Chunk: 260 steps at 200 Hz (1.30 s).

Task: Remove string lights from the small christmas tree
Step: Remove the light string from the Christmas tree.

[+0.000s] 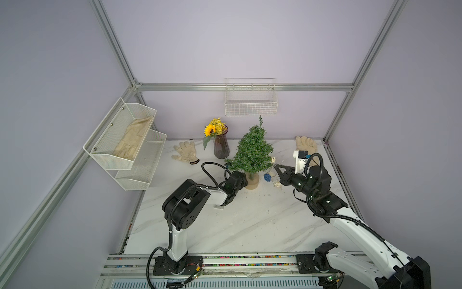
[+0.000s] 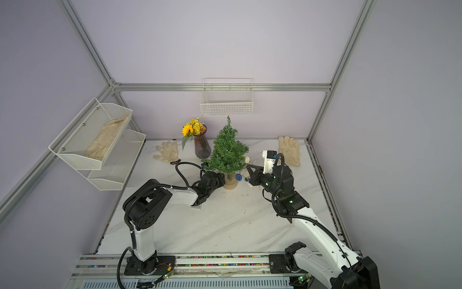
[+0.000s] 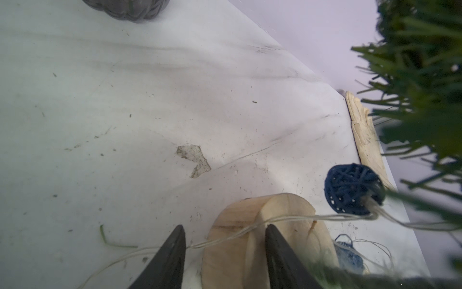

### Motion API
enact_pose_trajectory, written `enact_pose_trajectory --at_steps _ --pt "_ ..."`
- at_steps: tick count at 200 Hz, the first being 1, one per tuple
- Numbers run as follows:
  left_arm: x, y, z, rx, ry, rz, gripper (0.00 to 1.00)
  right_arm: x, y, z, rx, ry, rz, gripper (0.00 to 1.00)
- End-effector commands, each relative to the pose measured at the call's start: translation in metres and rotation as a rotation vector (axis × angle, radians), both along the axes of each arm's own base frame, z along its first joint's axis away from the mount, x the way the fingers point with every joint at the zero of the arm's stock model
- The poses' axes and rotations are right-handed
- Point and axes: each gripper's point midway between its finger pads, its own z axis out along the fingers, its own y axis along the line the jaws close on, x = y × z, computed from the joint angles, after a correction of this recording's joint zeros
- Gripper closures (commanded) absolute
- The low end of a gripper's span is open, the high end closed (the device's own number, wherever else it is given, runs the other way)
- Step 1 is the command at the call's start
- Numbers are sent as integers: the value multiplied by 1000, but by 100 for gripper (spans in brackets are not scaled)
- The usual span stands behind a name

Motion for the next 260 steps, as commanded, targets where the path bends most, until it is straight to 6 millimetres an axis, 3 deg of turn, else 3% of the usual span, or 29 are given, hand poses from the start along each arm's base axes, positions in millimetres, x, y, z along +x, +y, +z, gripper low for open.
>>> enact_pose_trajectory --at_steps 1,21,39,123,174,215,260 --pt "-2 0 -7 72 38 -19 50 -9 27 4 42 -28 55 100" --pt "-4 0 -9 75 42 -20 51 -13 51 3 37 -25 90 100" --pt "-5 0 -12 78 47 -20 51 -13 62 18 45 -46 103 100" --pt "-9 0 -13 83 48 -21 51 16 49 108 -8 -184 -43 100" --pt "-12 4 -18 87 50 -13 52 41 -7 144 -14 -226 -187 100" --pt "-13 7 -20 91 50 -9 53 50 -74 142 5 -207 -314 100" --pt "-13 13 -21 91 52 -3 53 66 -139 119 41 -122 -471 100"
